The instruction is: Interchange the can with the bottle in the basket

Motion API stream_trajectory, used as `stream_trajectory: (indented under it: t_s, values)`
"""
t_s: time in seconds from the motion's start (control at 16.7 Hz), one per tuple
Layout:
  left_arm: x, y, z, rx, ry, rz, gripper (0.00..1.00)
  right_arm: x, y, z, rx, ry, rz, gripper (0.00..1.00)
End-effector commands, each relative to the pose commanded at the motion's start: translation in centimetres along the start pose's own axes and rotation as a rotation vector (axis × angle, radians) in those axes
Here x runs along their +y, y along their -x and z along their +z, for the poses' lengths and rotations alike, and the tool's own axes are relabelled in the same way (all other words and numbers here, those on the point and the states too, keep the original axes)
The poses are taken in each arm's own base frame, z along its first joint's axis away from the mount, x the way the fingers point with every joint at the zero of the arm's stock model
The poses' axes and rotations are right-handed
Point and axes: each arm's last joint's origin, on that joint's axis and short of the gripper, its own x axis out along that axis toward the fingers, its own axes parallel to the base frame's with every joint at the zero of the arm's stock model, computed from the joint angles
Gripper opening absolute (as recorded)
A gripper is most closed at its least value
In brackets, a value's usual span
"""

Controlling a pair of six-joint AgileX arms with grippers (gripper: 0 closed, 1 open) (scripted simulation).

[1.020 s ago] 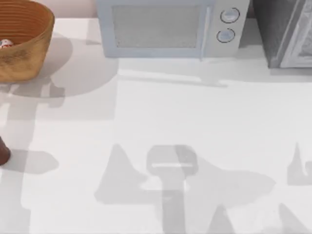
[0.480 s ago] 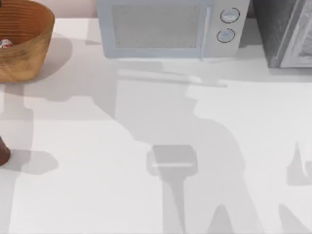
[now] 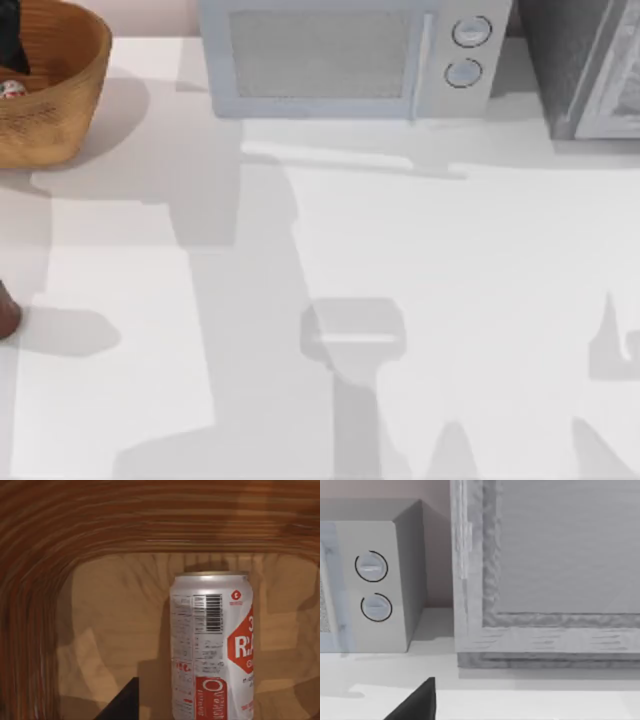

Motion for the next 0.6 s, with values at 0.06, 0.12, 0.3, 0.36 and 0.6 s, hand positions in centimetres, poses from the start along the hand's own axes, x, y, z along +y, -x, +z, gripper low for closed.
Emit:
stream_trajectory:
  t_s: [0.06, 0.12, 0.3, 0.36, 0.6]
  values:
    - [0.31, -0.65, 0.00, 0.012, 0.004, -0.005, 1.00, 0.00, 0.00, 0.00, 0.000, 0.000, 0.000, 1.00]
    - [0.51, -1.08, 0.00, 0.020, 0.007, -0.008, 1.00, 0.00, 0.00, 0.00, 0.000, 0.000, 0.000, 1.00]
    - [0.60, -1.29, -0.01, 0.024, 0.008, -0.010, 1.00, 0.00, 0.00, 0.00, 0.000, 0.000, 0.000, 1.00]
    - [0.60, -1.29, -0.01, 0.024, 0.008, -0.010, 1.00, 0.00, 0.00, 0.00, 0.000, 0.000, 0.000, 1.00]
    - [-0.07, -0.73, 0.34, 0.005, -0.006, -0.010, 1.00, 0.00, 0.00, 0.00, 0.000, 0.000, 0.000, 1.00]
